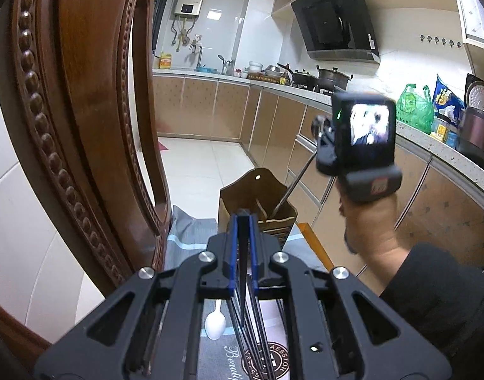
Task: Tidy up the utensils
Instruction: 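Lower the metal spoon into the wooden holder and open the right gripper, then carry the black chopstick over the wooden holder and release it with the left gripper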
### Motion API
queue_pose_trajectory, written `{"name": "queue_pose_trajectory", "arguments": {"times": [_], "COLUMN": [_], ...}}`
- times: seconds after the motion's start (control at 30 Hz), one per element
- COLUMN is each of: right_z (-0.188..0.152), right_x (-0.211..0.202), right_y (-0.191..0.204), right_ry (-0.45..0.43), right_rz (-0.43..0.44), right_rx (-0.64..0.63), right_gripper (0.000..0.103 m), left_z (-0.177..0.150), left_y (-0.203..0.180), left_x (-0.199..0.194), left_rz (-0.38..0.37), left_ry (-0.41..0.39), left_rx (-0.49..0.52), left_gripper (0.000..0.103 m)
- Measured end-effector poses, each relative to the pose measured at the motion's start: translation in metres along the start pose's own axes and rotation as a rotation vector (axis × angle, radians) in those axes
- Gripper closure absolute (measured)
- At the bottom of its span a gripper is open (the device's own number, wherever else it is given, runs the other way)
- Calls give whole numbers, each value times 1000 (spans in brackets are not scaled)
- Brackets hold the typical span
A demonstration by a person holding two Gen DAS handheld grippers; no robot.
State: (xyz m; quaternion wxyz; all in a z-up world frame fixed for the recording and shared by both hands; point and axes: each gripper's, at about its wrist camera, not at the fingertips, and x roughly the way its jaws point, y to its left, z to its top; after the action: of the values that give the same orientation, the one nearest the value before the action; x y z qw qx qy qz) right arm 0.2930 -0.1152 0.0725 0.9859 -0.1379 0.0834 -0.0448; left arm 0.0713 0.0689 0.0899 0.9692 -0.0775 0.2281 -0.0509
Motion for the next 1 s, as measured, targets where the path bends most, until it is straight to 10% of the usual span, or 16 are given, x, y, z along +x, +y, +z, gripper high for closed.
{"name": "queue_pose_trajectory", "arguments": {"times": [0.3,0.37,0.47,0.77,1.0], "right_z": [-40,-42,-43,-76,-127], "right_x": [2,-3,-20,-130,-179], "right_y": [7,12,12,-50,-46], "right_ry": [70,83,81,186,400], "right_rz": [18,53,82,416,575], "right_rx": [24,4,-11,158,141], "right_gripper": [97,88,33,3,3], "left_z": [1,2,2,-2,-15], "left_y": [1,1,0,1,-2], "left_x": [5,5,5,8,29], "left_rz": [5,3,4,12,12], "left_ry": [6,5,4,20,86], "left_rx": [-3,-4,-2,-3,-26], "left_gripper": [96,96,96,96,96]}}
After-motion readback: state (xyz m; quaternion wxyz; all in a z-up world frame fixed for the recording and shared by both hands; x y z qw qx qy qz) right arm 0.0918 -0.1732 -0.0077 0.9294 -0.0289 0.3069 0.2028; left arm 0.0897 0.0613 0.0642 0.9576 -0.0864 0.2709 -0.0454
